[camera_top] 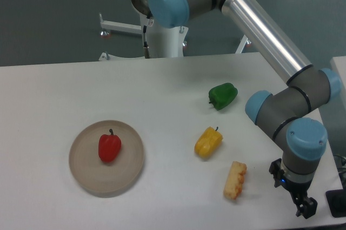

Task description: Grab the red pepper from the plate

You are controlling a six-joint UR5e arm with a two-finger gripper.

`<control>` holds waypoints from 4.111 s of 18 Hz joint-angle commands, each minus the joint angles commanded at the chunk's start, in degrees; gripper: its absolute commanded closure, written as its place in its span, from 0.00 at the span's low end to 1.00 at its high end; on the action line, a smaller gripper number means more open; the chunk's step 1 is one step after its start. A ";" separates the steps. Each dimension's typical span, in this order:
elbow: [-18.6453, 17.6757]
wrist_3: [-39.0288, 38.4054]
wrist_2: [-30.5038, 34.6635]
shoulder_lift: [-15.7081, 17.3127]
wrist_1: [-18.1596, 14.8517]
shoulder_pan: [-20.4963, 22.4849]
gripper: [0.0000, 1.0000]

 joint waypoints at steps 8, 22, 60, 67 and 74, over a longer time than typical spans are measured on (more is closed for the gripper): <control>-0.79 -1.23 0.26 0.79 -0.17 -1.23 0.00; -26.00 -35.46 -8.52 25.47 -7.72 -8.07 0.00; -54.49 -77.78 -11.16 31.03 14.50 -26.63 0.00; -54.58 -77.78 -9.67 29.45 15.91 -27.33 0.00; -54.58 -77.61 -8.61 28.92 16.44 -27.77 0.01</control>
